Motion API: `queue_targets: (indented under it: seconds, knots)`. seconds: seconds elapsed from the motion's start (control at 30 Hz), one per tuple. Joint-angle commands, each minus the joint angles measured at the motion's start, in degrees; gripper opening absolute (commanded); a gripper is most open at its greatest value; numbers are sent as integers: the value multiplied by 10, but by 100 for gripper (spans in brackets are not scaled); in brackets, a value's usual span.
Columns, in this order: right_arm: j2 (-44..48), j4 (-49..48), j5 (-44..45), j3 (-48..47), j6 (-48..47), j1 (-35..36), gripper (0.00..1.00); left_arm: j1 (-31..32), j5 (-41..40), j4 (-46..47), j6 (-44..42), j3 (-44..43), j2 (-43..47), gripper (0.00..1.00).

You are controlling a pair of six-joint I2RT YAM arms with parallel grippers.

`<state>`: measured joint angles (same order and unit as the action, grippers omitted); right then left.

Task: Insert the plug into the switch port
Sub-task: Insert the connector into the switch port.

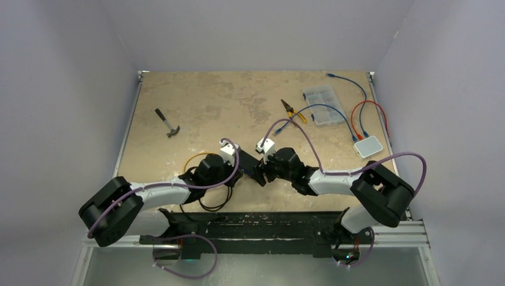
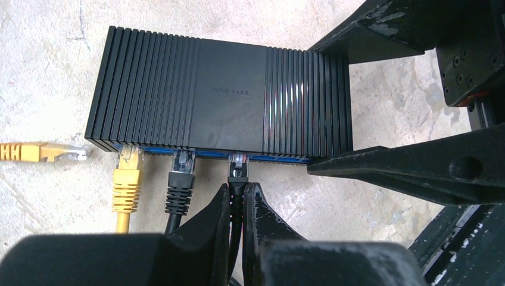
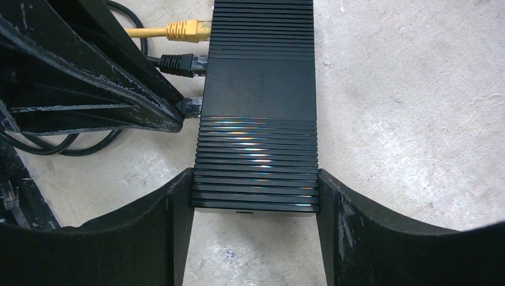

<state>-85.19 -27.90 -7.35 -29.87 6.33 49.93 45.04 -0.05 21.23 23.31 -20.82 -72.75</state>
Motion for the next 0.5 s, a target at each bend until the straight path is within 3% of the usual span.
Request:
queue_targets:
  seconds: [0.0,0.23,0.47]
  knots:
    - [4,-48,-238,-24,37,76,0,15,14,213,-47,-35,-16,0]
    - [9,-2,-155,-26,66,65,0,20,2,142,-53,3,-28,0]
    - [16,9,-121,-15,95,38,41,21,-15,77,-62,1,-48,1]
